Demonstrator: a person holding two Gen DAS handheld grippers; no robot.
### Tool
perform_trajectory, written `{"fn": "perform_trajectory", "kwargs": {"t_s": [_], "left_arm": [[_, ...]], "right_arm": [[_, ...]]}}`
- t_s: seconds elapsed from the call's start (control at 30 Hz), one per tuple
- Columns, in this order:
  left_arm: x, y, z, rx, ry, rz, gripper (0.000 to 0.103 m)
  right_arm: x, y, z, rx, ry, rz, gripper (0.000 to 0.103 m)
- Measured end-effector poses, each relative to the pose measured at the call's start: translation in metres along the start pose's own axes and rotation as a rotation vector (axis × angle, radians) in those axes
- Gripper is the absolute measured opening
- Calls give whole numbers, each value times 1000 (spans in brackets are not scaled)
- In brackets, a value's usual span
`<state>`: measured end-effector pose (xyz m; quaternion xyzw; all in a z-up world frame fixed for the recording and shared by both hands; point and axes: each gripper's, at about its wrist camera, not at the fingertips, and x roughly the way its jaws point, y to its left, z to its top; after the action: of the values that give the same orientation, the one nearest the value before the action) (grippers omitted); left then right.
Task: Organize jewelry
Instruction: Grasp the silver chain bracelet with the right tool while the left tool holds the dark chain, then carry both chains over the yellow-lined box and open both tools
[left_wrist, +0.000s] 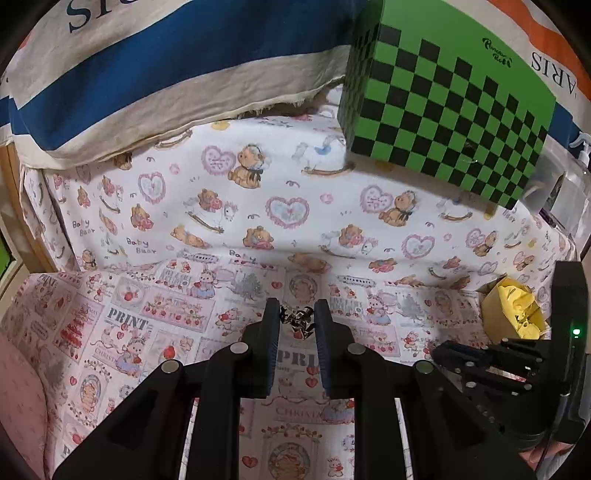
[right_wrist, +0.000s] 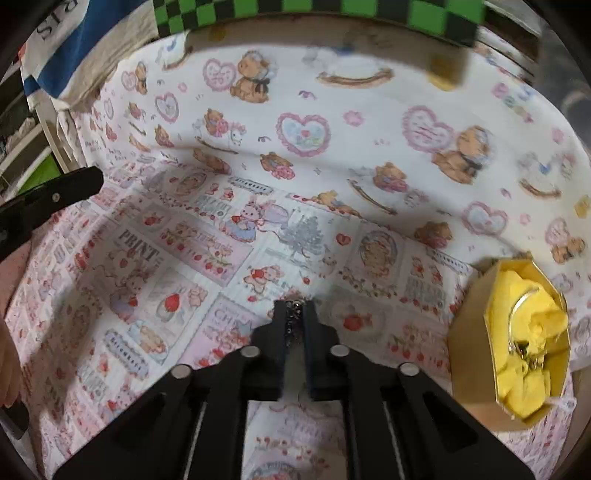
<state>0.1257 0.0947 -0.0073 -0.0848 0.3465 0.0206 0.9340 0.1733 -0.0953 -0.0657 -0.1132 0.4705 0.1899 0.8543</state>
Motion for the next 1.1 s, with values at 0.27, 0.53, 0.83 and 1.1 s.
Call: {"fn": "perform_trajectory", "kwargs": {"t_s": [0.27, 0.53, 0.83, 1.1], "left_arm": [[-11, -3, 0, 10, -27, -7, 18], [-14, -3, 0, 11, -37, -4, 18], [-36, -17, 1, 47, -82, -38, 18], [-82, -62, 3, 110, -151, -118, 18]], "right_arm": [[-43, -16, -11, 44, -67, 24, 4], [-91, -21, -20, 57, -170, 50, 4], [-158, -44, -13, 102, -356, 23, 4], [-192, -72, -20, 127, -468, -80, 4]]}}
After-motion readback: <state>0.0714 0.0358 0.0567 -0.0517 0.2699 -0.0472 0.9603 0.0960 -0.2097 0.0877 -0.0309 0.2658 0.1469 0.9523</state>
